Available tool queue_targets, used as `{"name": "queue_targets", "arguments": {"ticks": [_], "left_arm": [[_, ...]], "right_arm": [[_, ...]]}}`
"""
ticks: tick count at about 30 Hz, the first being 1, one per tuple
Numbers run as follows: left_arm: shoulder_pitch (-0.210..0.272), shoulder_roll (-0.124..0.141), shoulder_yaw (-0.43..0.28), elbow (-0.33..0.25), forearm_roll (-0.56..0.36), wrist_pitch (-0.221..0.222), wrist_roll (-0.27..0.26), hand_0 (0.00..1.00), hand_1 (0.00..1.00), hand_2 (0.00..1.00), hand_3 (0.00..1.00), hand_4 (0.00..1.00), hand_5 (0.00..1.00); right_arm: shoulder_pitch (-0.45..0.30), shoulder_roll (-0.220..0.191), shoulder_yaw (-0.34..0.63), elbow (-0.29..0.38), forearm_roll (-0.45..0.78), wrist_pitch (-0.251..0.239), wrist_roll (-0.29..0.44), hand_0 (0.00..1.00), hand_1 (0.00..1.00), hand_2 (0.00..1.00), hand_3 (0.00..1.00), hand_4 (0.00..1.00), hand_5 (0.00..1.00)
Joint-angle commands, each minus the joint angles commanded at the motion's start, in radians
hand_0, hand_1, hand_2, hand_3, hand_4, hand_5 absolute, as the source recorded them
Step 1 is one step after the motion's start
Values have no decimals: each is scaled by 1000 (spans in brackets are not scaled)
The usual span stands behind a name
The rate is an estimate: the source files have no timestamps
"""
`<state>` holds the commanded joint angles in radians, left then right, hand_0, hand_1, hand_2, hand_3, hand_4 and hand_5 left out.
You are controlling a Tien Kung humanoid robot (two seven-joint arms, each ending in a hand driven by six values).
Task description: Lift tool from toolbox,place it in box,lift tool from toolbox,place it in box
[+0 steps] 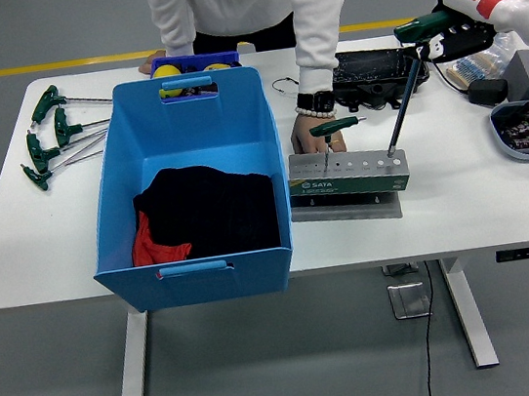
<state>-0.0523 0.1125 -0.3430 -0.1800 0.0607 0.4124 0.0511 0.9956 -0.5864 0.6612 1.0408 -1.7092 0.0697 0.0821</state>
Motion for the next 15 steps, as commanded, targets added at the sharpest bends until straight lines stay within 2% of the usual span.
{"name": "queue_targets", "arguments": {"ticks": [10, 15], "left_arm": [[3, 3, -6, 0, 10, -1, 2, 505, 496, 516, 684, 721, 672], [5, 3, -1, 0, 7, 0, 3, 504, 497, 517, 684, 722, 674]], "right_arm": [[10, -13, 85, 86, -20, 2, -4, 28, 2, 2, 11, 717, 606], [19, 2, 123, 165, -39, -3, -10, 28, 2, 2, 11, 718, 607]]}}
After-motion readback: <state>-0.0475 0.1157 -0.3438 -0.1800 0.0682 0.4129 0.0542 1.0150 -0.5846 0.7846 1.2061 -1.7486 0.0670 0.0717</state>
